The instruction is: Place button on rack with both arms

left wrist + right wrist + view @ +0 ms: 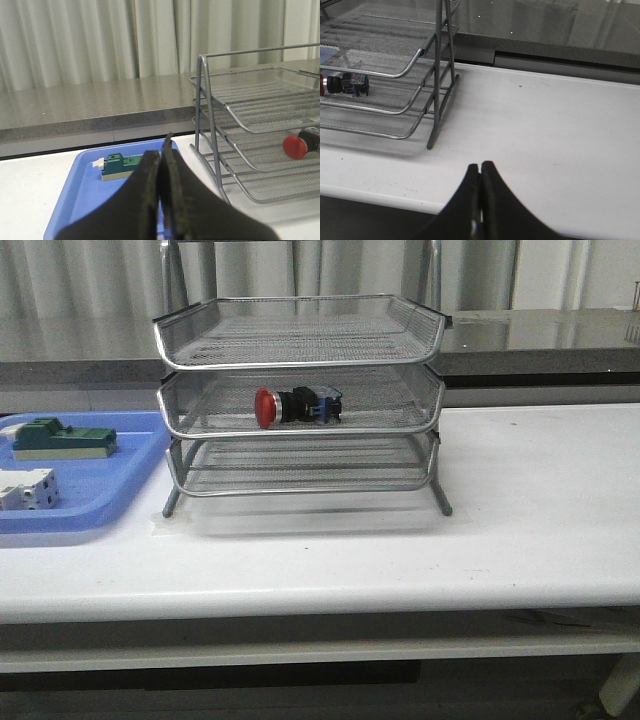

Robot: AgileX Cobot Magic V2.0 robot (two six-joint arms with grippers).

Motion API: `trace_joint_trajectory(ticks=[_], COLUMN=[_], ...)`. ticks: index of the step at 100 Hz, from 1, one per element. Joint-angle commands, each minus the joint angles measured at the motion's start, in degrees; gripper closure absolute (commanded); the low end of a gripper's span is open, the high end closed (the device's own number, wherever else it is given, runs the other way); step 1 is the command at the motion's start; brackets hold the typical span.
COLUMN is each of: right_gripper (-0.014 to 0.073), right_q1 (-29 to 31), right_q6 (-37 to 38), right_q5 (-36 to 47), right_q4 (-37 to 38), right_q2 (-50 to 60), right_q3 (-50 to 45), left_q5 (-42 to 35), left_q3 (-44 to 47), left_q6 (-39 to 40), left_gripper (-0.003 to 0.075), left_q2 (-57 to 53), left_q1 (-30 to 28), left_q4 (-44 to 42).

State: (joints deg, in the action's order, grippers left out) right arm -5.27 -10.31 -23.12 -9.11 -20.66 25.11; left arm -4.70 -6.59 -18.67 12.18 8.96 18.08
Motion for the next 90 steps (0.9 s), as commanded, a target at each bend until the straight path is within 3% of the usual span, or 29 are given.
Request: trace_joint_trajectory(ticks=[1,45,66,90], right_gripper=[0.065,0.065,0.065,0.065], right_q1=[0.45,0.45,0.45,0.45], right_q6=[-0.19,-0.19,0.01,9.33], right_q5=[3.81,3.89,6.52,13.87], right_q4=[0.31,0.31,1.96,9.72], right_q2=[-0.16,-0.16,2.47,11.76], right_q3=[1.39,1.25,-3.04,-13.42], left_q5=[-4.06,-4.06,-4.06,-4.06], left_q3=[-1.63,-1.63,-1.63,-1.63], left_q6=[0.43,0.43,0.43,0.43], left_gripper=[0.0741,0.0741,0.0741,0.0741], left_q2=[0.4,0.4,0.4,0.4], left_q1=[-0.13,-0.13,-0.13,-0.13], left_q4=[0.34,0.34,0.34,0.34])
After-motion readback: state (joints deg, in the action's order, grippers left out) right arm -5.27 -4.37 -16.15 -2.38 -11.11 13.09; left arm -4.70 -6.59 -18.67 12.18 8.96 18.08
